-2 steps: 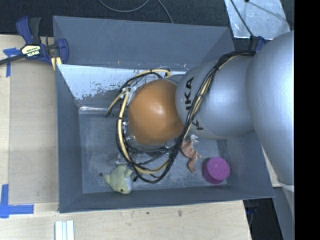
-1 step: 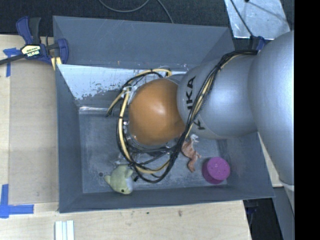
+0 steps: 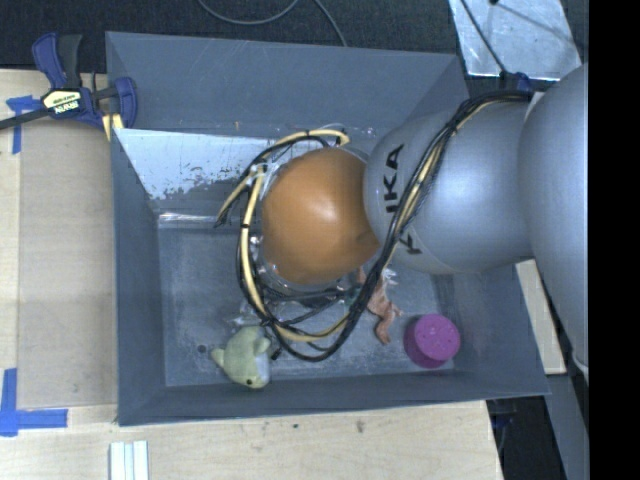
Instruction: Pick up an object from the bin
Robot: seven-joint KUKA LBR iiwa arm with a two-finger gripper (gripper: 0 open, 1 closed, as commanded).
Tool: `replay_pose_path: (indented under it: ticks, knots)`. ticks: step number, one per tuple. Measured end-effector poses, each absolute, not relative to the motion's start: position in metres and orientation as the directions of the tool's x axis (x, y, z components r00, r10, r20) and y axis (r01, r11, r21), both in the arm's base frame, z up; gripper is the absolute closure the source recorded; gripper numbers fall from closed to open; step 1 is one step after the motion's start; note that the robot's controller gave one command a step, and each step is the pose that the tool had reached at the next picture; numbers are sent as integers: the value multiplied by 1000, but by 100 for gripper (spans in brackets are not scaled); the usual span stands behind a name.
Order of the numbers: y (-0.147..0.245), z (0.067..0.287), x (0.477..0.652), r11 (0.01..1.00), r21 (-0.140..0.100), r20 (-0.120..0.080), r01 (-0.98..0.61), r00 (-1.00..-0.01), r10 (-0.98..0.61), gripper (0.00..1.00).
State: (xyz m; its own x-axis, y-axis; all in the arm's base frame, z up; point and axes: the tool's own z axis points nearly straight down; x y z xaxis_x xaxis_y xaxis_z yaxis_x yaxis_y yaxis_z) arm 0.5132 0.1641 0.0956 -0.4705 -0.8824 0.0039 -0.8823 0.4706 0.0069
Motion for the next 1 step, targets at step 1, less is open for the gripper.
replay_pose_path:
  ticks: [1]
  knots:
    - [164,119,514,471,4,2,-882,-471,-882,100]
